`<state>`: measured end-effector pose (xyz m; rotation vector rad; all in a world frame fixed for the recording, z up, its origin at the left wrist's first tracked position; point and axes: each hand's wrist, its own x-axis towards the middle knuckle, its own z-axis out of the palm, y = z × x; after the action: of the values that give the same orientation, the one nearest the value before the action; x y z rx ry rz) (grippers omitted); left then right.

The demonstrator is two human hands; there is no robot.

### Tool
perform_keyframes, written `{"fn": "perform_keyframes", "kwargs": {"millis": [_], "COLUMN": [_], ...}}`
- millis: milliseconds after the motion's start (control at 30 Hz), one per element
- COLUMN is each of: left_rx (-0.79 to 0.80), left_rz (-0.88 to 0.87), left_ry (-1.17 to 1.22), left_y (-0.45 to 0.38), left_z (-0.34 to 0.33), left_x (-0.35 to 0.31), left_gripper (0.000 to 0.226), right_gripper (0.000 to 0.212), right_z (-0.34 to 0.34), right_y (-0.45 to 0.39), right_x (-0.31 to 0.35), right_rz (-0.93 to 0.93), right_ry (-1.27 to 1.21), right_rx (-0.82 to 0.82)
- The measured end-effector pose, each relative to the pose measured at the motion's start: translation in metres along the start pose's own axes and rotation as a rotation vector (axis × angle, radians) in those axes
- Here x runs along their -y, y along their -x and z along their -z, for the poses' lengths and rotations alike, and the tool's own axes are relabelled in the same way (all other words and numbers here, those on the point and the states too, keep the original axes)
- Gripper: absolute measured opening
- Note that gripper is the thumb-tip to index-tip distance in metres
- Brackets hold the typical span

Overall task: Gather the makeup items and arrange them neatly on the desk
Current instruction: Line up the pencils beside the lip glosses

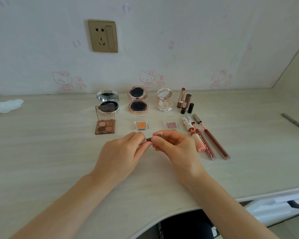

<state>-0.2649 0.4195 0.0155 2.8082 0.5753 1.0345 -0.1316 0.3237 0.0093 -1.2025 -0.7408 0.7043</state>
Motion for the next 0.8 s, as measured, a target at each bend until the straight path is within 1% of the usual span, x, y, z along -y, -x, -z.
{"fn": "perform_keyframes", "kwargs": {"millis": [133,300,533,667,733,800], "left_rx": [0.096,0.195,0.245,0.243,0.222,0.211], "left_rz": [0.027,0.110,0.185,0.141,0.115,0.099], "left_ry": [-0.025,-0.090,-0.025,0.034,0.023,-0.019], "left_y": [0.001,0.000,-0.003,-0.007,-0.007,-0.007], "left_z": [0.001,-0.005,-0.004,-0.002,0.000,0.001], "left_x": [0.005,0.008,0.020,0.022,0.021,0.021], "left_gripper": [0.042,0.050,0.058,0.054,0.053,0.053], "right_gripper": [0.011,0.019,0.015,0.011,0.019,0.027], "right_z": [-0.002,-0.002,-0.004,-0.004,-0.002,0.000], "right_y": [0.002,0.002,-0.001,-0.004,-0.003,-0.002], "right_x": [-0.001,0.000,0.000,0.002,0.002,0.000], "right_rz": [0.064,0.066,0.046,0.031,0.058,0.115], "right_ry": [0.083,0.088,0.096,0.084,0.173,0.353], "right_rx": [0.050,0.044,0.022,0.023,0.017,0.003]}}
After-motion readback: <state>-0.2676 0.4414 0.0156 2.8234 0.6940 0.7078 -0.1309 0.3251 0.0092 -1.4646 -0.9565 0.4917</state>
